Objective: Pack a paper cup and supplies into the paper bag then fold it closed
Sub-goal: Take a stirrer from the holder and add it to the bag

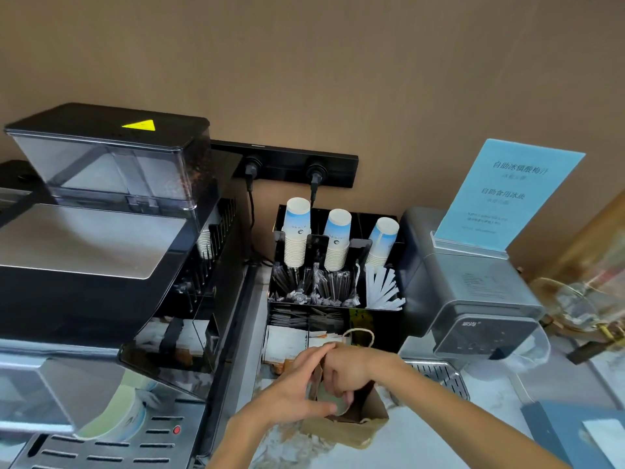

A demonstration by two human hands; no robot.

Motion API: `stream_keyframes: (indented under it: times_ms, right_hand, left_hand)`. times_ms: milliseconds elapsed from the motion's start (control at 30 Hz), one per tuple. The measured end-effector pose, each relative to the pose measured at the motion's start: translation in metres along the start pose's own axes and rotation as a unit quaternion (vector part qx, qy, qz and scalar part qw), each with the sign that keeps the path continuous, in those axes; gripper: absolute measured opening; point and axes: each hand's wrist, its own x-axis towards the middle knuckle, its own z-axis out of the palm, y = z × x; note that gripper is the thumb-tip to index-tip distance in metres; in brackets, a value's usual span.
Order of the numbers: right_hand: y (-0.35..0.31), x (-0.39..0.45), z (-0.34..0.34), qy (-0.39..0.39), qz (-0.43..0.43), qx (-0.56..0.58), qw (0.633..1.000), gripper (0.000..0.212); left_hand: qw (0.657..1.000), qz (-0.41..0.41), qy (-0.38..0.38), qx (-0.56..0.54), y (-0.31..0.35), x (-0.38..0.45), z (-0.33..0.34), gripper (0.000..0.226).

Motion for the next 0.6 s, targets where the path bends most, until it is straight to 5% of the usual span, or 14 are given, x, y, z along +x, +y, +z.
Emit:
stream_keyframes:
  times_ms: [333,600]
  right_hand:
    - [0.055,-0.097,0.020,0.234,-0.037,0.270,0.933,0.014]
    - [0.143,-0.157,0.105,0.385,0.033,0.528,0.756,0.014]
  left_hand:
    - [1.000,0.016,0.002,0.026,0.005,0.013,0.014,0.085]
    - [0.999,0.019,-0.017,0.029,0.019,0.033,0.046,0.085]
